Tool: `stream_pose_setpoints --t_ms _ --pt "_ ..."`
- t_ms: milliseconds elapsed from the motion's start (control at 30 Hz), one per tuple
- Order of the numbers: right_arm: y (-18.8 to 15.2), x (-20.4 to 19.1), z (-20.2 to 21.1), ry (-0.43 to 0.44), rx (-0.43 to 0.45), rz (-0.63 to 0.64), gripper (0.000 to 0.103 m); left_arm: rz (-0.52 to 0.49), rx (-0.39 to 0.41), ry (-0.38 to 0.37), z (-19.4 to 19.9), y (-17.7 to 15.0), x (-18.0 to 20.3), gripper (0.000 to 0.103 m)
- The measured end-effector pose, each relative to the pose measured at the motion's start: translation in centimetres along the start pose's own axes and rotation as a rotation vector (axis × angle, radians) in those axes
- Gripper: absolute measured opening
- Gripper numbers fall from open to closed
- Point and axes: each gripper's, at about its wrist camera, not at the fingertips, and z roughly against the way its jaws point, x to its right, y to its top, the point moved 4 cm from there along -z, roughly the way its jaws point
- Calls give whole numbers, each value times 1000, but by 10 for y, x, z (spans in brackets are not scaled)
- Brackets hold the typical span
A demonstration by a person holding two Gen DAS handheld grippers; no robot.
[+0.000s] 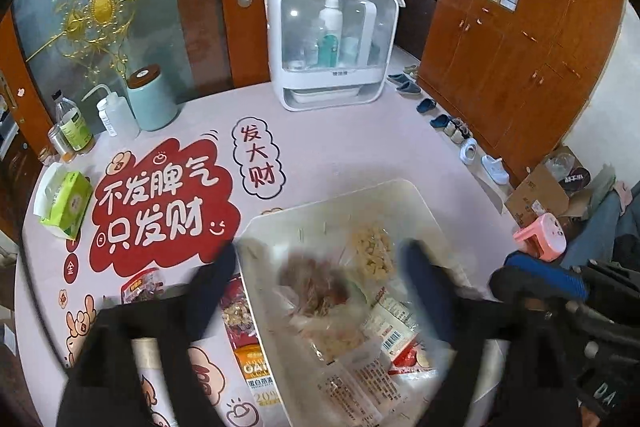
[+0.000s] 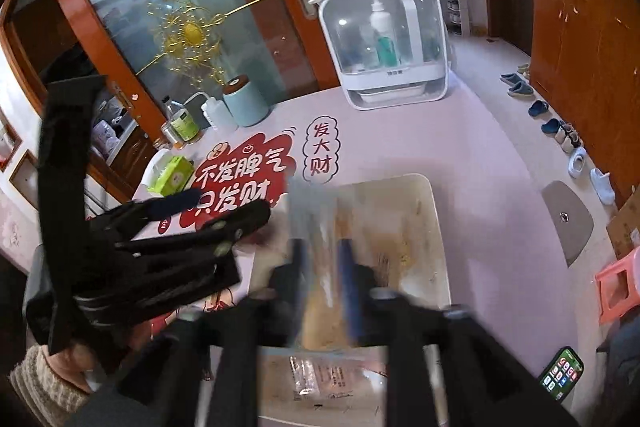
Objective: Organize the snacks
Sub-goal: 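Carry the nut bag and bread bag into the white tray and open both grippers, then move both grippers out of the tray toward the remaining snacks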
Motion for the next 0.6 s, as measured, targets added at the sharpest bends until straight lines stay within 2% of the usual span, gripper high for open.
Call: stream_pose_setpoints --t_ms 33,67,167,600 --pt "0 2 -1 -35 8 -4 65 4 12 11 1 0 -3 99" --pt "1 4 -1 -62 22 -8 72 6 17 18 3 0 -6 99" --pt "2 4 0 -28 29 -21 72 18 2 24 4 0 -15 99" --pt "-2 -17 11 -58 48 14 72 28 34 48 35 -7 -39 99"
